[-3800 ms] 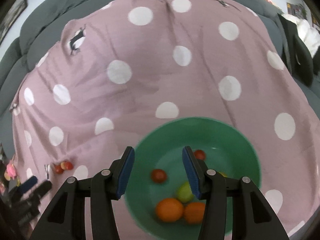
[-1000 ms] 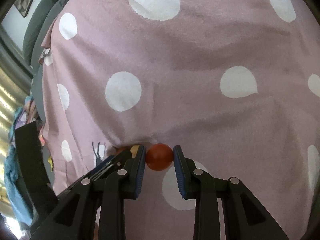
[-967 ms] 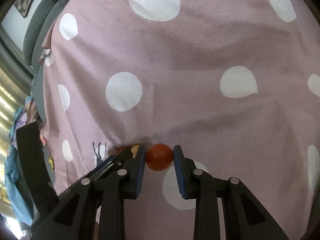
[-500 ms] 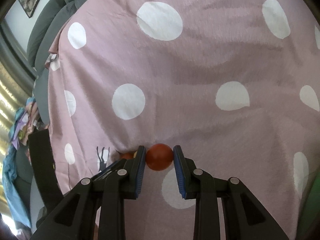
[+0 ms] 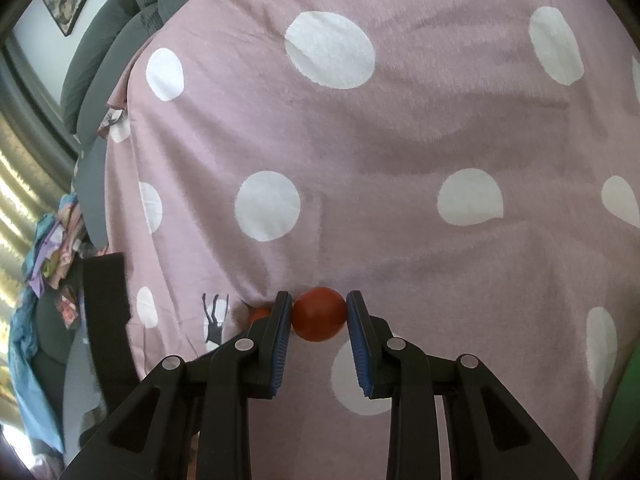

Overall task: Organize fruits
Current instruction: 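Grasp the last red cherry tomato with the left tool while the right tool holds its tomato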

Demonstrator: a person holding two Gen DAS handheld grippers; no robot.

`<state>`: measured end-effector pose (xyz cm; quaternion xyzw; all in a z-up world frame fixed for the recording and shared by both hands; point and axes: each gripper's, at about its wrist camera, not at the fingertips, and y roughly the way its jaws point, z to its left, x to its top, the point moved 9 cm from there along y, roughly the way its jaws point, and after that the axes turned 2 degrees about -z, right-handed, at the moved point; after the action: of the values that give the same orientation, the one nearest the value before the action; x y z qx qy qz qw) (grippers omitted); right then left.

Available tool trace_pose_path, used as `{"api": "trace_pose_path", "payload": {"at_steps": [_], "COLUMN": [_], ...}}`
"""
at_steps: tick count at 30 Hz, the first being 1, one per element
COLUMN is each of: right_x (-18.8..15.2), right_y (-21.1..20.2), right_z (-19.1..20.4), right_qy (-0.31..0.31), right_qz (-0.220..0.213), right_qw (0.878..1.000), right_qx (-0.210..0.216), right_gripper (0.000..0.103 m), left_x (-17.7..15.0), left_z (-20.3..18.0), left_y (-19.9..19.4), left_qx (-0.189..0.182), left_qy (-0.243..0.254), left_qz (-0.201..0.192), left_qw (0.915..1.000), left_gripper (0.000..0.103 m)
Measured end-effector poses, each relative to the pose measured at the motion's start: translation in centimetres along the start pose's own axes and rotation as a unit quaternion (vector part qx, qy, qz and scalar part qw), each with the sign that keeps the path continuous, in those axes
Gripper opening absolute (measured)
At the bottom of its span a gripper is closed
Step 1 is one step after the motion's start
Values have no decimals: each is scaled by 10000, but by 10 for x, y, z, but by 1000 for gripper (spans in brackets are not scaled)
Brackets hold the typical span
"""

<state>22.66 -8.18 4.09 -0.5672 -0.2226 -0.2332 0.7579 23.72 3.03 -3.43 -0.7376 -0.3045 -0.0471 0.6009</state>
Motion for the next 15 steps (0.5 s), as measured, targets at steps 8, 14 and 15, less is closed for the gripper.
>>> {"api": "trace_pose_path", "payload": {"at_steps": [8, 14, 15], "right_x": [1, 1, 1], "right_y": [-2, -2, -2], "right_z": [0, 1, 1], "right_qy": [-13, -61, -64], "right_qz": [4, 9, 7], "right_qw": [10000, 10000, 10000], "right_qx": [-20, -24, -28], "right_gripper": [30, 30, 30], "left_x": [2, 1, 0], "left_z": [0, 3, 4], "left_y": [7, 9, 8], "left_qx": [15, -65, -54], "left_qy": [-286, -248, -224], "left_qz": [-70, -189, -208], "left_qw": [9996, 9995, 9995], "left_gripper": [23, 19, 19]}}
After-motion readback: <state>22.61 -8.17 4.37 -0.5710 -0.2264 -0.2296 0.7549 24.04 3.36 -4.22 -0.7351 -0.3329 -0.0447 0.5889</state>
